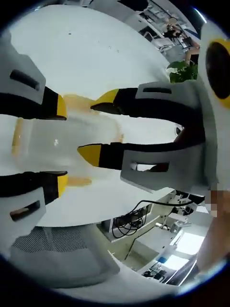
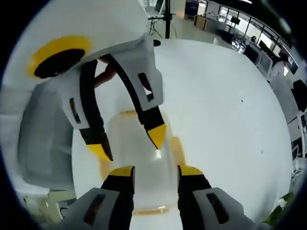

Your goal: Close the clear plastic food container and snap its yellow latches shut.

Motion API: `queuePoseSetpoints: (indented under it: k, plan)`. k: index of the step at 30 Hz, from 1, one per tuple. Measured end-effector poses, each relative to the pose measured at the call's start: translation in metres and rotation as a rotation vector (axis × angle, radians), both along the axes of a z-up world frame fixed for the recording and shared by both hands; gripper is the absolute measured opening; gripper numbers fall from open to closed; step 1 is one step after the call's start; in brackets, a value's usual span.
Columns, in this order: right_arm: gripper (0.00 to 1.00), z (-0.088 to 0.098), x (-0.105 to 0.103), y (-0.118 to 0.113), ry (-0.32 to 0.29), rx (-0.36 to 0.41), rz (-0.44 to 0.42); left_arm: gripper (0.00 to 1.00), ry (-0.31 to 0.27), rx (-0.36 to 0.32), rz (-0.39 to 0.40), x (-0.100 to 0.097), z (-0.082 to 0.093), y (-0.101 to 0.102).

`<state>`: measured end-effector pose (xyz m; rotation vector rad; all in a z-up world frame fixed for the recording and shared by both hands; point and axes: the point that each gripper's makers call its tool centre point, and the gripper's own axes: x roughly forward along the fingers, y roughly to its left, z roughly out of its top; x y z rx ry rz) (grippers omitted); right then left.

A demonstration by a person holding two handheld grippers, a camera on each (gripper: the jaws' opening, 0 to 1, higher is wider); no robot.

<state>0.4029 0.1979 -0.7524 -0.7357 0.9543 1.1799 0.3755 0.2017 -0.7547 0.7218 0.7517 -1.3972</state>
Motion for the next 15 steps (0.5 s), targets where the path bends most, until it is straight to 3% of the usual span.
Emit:
queuePoseSetpoints:
  k: [15]
  plan:
    - [0.36,-0.0038,0.0068,0.0004,0.003,0.002,0.010,0.43,0.019,-0.013,0.034,-0.0101,-0.0028,-0.0028]
